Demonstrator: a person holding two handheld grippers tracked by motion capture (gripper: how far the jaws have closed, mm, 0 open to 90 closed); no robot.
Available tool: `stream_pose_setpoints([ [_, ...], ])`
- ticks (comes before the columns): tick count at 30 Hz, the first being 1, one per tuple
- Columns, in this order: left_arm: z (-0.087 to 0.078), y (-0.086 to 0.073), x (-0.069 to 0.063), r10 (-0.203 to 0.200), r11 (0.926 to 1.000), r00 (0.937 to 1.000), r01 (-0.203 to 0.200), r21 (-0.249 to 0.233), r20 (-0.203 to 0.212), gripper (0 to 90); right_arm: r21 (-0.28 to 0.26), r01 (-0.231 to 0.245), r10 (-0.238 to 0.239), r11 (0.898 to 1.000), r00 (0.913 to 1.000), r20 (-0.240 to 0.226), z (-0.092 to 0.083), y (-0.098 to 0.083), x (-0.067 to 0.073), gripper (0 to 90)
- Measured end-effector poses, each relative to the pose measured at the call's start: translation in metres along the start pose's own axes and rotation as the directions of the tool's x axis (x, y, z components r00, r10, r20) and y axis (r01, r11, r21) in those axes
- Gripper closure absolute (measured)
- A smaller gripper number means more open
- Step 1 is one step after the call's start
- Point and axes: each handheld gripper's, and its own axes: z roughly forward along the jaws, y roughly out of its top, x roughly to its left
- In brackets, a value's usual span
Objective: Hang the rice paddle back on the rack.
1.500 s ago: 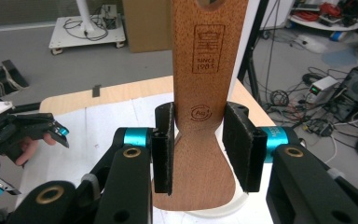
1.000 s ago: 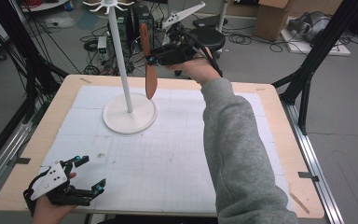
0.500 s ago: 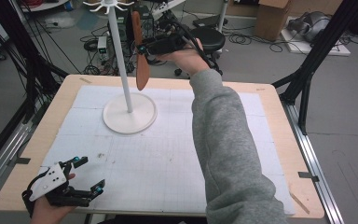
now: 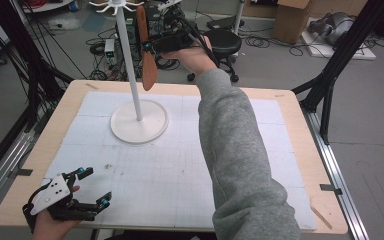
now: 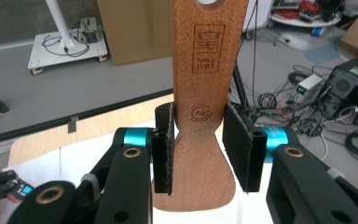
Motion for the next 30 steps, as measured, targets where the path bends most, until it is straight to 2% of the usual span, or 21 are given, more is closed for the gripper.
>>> stream_pose_setpoints([
  [8,0.000,0.000,-0.001,0.006,1.0000,1.0000,-0.006,0.002,0.003,1.9,-0.021,-0.021,0.022,1.000,0.9995,0.023,0.003,0.001,0.001,64.4],
  [30,-0.002,-0.001,-0.001,0.001,1.0000,1.0000,-0.001,0.008,-0.003,1.9,-0.054,-0.028,0.029,0.998,0.9995,0.014,0.019,0.001,0.000,64.4],
])
